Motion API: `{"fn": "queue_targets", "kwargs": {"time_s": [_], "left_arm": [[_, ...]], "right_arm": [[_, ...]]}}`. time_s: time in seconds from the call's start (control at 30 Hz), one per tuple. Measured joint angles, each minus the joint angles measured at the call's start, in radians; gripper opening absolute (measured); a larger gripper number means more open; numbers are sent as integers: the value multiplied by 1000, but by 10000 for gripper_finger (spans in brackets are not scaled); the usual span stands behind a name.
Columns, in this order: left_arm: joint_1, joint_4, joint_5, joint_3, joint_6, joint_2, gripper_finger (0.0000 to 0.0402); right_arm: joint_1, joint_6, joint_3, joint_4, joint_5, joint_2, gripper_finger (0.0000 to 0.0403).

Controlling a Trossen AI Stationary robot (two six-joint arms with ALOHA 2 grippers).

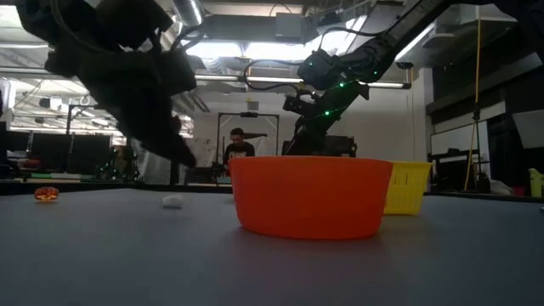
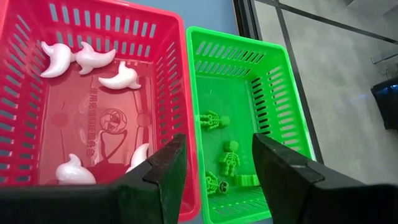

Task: Sort Halloween decoration
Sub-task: Put the white ghost toy into the red bin

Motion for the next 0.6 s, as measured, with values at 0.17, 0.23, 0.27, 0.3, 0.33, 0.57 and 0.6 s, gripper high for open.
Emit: {"fn": "queue_targets", "kwargs": {"time_s": [0.17,0.23,0.27,0.3,0.33,0.57,0.6], "left_arm": [[21,-318,28,116,51,-39,96],[42,-476,54,203,105,-31,96],[52,-532,61,248,129,-21,96],[63,-583,62,288,146,-11,96],[73,-623,62,321,163,0,96],[99,-653,158,388,211,107,96],[95,-664,163,388,211,122,96]], "right_arm": [[0,0,0,1,0,0,182],[0,0,0,1,0,0,182],[0,0,0,1,0,0,182],[1,0,0,1,0,0,182],[5,1,0,1,0,0,182],[79,106,0,-113,54,-98,182],[95,109,0,-161,68,-128,182]]}}
